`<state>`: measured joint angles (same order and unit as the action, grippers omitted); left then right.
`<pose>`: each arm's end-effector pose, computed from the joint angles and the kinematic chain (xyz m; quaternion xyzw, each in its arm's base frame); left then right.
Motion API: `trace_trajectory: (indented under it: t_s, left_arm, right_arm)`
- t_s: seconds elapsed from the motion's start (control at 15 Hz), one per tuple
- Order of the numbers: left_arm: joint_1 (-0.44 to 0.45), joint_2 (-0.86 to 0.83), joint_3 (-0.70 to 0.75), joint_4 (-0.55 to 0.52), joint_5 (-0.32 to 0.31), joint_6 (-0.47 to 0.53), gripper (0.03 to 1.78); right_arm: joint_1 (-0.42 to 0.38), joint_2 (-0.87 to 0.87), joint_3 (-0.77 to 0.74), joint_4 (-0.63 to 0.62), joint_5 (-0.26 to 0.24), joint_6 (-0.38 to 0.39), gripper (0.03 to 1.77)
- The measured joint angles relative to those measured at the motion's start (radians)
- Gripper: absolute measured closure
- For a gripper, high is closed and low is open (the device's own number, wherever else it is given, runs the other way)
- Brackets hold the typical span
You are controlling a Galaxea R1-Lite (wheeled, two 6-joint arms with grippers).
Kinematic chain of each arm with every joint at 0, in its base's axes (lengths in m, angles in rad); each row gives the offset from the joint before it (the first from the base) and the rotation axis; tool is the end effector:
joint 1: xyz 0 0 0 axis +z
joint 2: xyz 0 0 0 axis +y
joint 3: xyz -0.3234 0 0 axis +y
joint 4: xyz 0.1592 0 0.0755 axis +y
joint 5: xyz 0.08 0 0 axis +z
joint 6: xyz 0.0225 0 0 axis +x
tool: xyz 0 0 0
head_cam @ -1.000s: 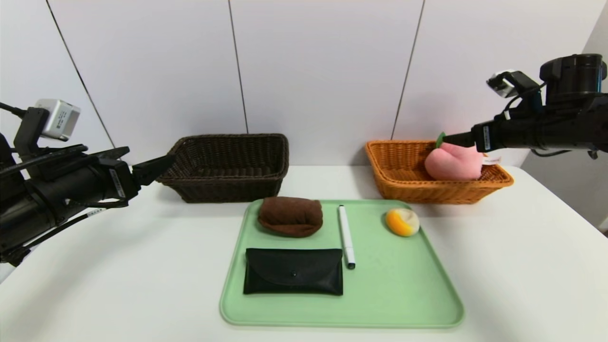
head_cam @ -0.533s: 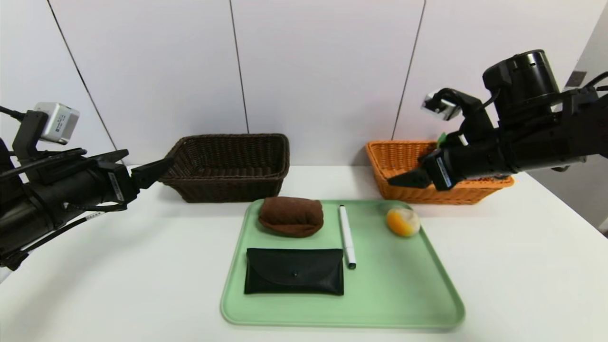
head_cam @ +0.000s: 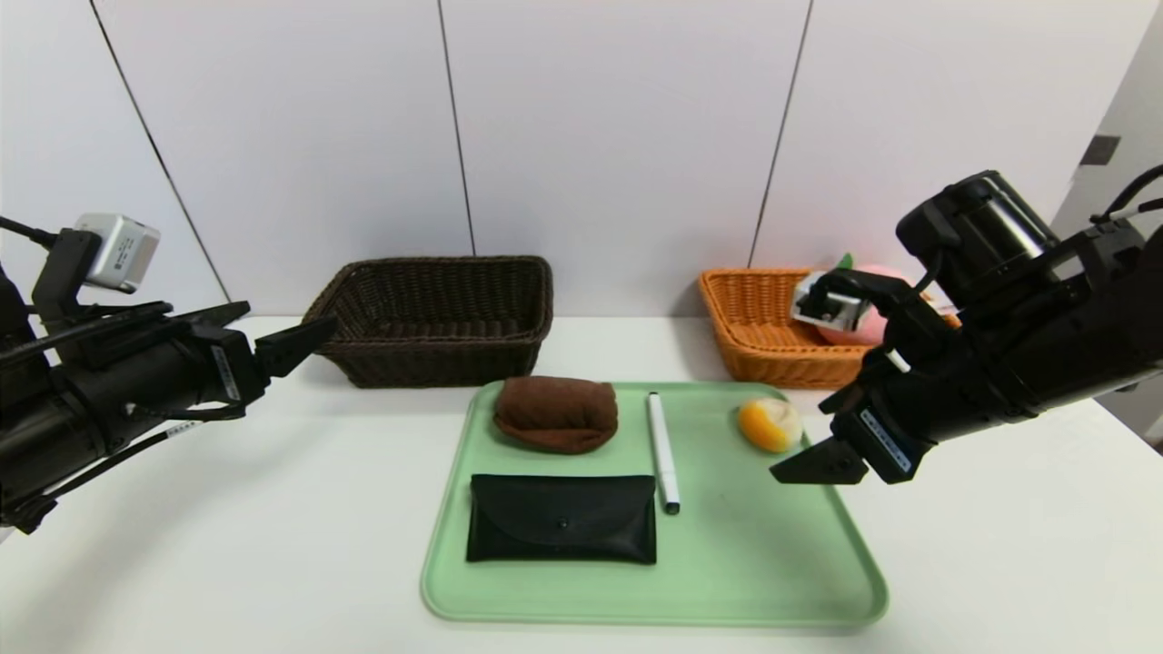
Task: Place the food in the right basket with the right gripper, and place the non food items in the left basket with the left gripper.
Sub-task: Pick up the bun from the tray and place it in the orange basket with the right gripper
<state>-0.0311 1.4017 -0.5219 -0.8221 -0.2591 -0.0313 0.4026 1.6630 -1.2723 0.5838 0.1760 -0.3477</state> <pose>0.2065 -0.0122 0.2384 -0.0188 0.0309 -0.1441 0.9889 0.2405 0.1067 0.2467 -0.1986 0.4146 0.3287 0.8250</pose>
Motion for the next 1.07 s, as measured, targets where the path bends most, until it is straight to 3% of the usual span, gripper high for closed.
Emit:
trace_trajectory:
  t_s: [0.13,0.47,1.07]
  left_arm:
    - [0.000,-0.001,0.001,0.000,0.000,0.000,0.12]
    - [0.000,-0.006,0.006,0.000,0.000,-0.002,0.12]
    - [0.000,-0.006,0.010,0.000,-0.001,0.000,0.12]
  right_arm:
    - [0.001,0.031,0.003,-0.010,-0.066,-0.024,0.10]
    - [0.001,0.121,0.005,-0.135,-0.148,-0.059,0.10]
    - [0.008,0.226,0.003,-0.219,-0.172,-0.076,0.10]
